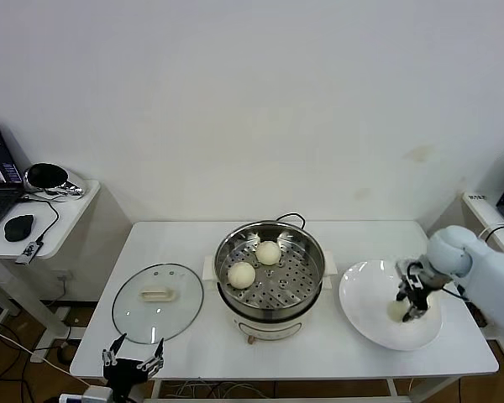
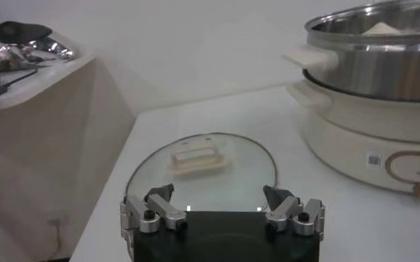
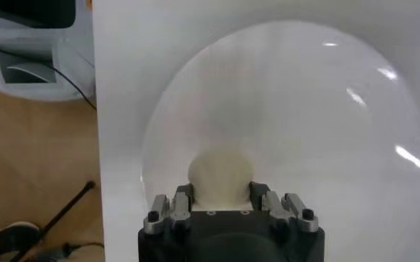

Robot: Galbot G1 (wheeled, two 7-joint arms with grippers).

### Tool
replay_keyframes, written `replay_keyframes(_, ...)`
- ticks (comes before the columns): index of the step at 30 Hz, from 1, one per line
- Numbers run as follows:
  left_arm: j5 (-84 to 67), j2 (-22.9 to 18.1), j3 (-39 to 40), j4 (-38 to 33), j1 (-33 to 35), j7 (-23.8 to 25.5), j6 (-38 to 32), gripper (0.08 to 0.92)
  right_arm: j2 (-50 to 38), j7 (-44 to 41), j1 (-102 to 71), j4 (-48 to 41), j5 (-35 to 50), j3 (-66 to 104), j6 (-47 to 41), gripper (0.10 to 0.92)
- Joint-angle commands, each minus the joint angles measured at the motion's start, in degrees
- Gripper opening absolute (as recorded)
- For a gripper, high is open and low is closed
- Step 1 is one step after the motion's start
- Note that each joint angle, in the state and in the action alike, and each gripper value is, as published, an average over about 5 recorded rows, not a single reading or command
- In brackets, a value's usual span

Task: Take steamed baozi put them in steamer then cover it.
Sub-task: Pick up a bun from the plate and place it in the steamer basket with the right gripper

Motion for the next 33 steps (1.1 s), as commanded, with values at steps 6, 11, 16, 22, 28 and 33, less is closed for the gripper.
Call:
replay_keyframes(6, -0.2, 0.1, -1.3, -0.6, -0.6, -0.2, 0.0, 0.823, 12.1, -4.1, 32.0, -1.2, 13.2, -16.3, -0.1, 0.507)
replay_keyframes(11, -1.1, -0.2, -1.8, -0.6, -1.0, -0.5, 0.1, 0.823, 20.4, -5.4, 36.5, -1.8, 15.5, -17.2, 0.6, 0.501)
replay_keyframes(16, -1.9, -0.4, -2.9, -1.8, -0.8, -0.7, 0.0, 0.823, 27.9, -6.6, 37.8, -5.1, 18.0, -18.8, 7.7, 0.501)
replay_keyframes(22, -2.9, -0.6, -3.7, -2.5, -0.3, -1.0, -0.2, 0.823, 34.3, -7.5, 36.8, -8.8, 15.5, -19.9, 25.7, 0.501)
replay_keyframes(28, -2.8, -1.3, -3.5, -3.2, -0.4, -1.1, -0.2, 0.823, 36.4, -7.4, 34.4, -9.8, 14.9, -22.7, 40.6, 0.501)
replay_keyframes(33, -2.5, -1.5, -3.6, -3.5, -0.2, -1.2, -0.2, 0.823, 37.0, -4.9, 32.1, -8.7, 11.4, -25.5, 50.2, 0.504)
